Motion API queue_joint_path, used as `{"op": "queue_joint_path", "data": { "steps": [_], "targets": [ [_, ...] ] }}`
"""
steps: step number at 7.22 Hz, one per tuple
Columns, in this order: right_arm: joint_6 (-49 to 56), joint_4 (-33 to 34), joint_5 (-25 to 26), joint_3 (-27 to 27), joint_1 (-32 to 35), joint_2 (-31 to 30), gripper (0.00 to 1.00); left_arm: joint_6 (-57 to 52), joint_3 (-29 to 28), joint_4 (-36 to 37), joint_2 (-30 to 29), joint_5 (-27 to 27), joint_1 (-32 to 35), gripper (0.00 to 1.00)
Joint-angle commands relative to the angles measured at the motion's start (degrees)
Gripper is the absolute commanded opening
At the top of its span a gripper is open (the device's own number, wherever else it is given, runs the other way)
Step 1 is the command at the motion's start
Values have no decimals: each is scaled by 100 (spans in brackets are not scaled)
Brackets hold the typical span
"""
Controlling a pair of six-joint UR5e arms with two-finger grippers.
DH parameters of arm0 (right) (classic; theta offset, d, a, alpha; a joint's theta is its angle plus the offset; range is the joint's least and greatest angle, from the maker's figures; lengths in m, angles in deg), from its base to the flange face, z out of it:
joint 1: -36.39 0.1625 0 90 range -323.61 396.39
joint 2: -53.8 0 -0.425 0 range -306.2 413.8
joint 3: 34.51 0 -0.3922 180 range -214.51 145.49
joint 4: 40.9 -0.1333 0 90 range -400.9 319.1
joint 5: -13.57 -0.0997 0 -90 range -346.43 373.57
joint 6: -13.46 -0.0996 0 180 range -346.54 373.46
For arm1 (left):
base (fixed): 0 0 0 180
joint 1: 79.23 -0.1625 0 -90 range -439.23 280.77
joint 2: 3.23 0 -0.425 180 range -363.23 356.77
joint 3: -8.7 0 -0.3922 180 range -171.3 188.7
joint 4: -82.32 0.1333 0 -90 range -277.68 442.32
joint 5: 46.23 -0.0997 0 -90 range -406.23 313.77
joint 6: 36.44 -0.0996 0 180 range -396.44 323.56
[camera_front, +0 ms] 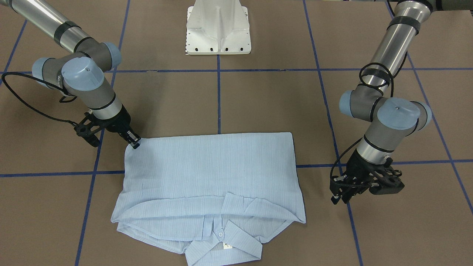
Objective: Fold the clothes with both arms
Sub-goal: 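Move the right gripper to the folded shirt's side edge and grasp it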
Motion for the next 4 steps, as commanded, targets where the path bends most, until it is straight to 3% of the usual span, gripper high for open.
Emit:
{"op": "queue_joint_path", "data": {
  "steps": [1, 2, 4],
  "targets": [
    [-7, 516, -185, 869, 34, -191, 0, 3, -13, -15, 5, -10, -9, 45],
    [-25, 1260, -186, 1701, -123, -437, 0, 3, -13, -15, -4, -10, -18, 45],
    [-156, 3140, -186, 3224, -1251, -571, 0, 3, 13, -24, -13, -1, -18, 45]
  ]
}}
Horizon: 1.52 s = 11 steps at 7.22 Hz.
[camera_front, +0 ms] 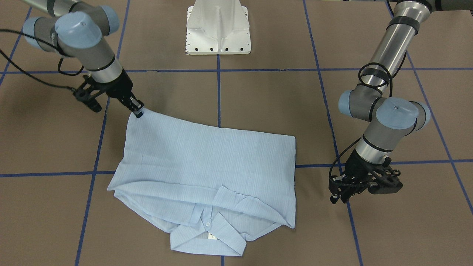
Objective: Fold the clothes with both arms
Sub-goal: 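Drag the shirt toward the robot with the right gripper, rotating it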
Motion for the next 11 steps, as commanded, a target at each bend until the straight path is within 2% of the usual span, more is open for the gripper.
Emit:
{"op": "queue_joint_path", "data": {
  "steps": [1, 2, 3, 4, 5, 6, 7, 8, 9, 10, 11],
  "targets": [
    [-175, 1885, -6, 1263, -1386, -53, 0, -9, 12, -7, -4, 3, 7, 44],
    [-359, 2737, -58, 1815, -1968, -61, 0, -9, 21, -7, -4, 12, 7, 44],
    [-430, 3050, -294, 2134, -2539, -44, 0, 43, 99, -42, -22, 12, 7, 45],
    [-753, 3035, -340, 2146, -3032, -9, 0, 44, 291, -33, -4, 29, -28, 45],
    [-904, 3018, -270, 2137, -3289, 52, 99, 61, 502, -33, 48, 299, -89, 47],
    [-905, 3018, -270, 2094, -3118, 192, 100, 79, 739, -24, 257, 580, -89, 50],
    [-905, 3018, -270, 2102, -2838, 185, 100, 218, 1229, -7, 642, 679, -98, 50],
    [-879, 3018, -270, 2067, -2556, 202, 100, 724, 1582, 28, 872, 906, -142, 51],
    [-827, 3018, -270, 2041, -2058, 289, 100, 1112, 2029, 28, 1179, 969, -473, 54],
    [-757, 3009, -270, 1736, -1339, 517, 100, 1464, 2242, 28, 1287, 979, -720, 58],
    [-182, 3000, -270, 1220, -688, 806, 100, 1920, 2462, 37, 1418, 970, -1149, 66]
  ]
}}
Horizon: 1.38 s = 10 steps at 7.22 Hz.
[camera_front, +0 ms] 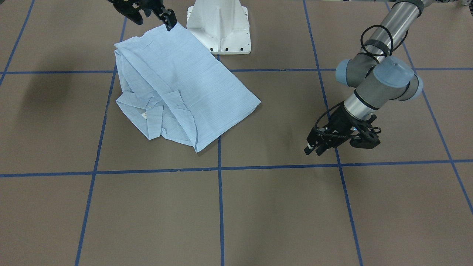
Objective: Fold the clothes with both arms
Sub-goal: 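Release and raise the right gripper while the left gripper reaches the shirt corner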
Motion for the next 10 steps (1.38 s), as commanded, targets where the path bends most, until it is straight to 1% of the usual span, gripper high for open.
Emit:
{"op": "queue_joint_path", "data": {
  "steps": [1, 2, 3, 4, 5, 6, 9, 10],
  "targets": [
    [1384, -175, 0, -879, 1454, 389, 100, 1205, 431, 25, 193, -37, -836, 77],
    [1898, -794, -53, -1292, 1991, 390, 100, 1603, 720, 34, 246, -20, -1110, 77],
    [1947, -1314, -36, -1748, 2118, 390, 100, 2094, 1070, 43, 481, -28, -1408, 77],
    [1956, -1676, -53, -1944, 2276, 390, 100, 2526, 1222, 43, 501, -28, -1629, 77],
    [1947, -1793, -62, -1955, 2287, 390, 100, 2843, 1223, 43, 458, -46, -1857, 76],
    [1947, -1802, -62, -1972, 2287, 390, 100, 2907, 1189, 43, 431, -55, -2068, 76],
    [1956, -1847, -36, -2078, 2287, 382, 100, 2899, 1153, 43, 299, -64, -2123, 75],
    [1956, -1847, -27, -2078, 2287, 373, 100, 2890, 1153, 43, 290, -142, -2123, 75]
  ]
}}
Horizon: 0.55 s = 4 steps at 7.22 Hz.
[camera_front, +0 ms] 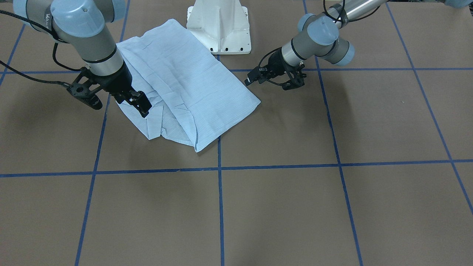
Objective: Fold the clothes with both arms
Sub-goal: 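Release and raise the right gripper while the left gripper reaches the shirt corner, then grasp the shirt corner nearest the left gripper with the left gripper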
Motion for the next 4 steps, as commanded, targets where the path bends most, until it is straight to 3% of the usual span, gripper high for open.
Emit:
{"op": "queue_joint_path", "data": {
  "steps": [1, 4],
  "targets": [
    [0, -7, 3, -54, 0, -19, 100, -16, -24, 0, -49, -73, -6, 74],
    [18, -7, 3, -177, -17, -19, 100, -78, -77, 0, -67, -240, -6, 74]
  ]
}}
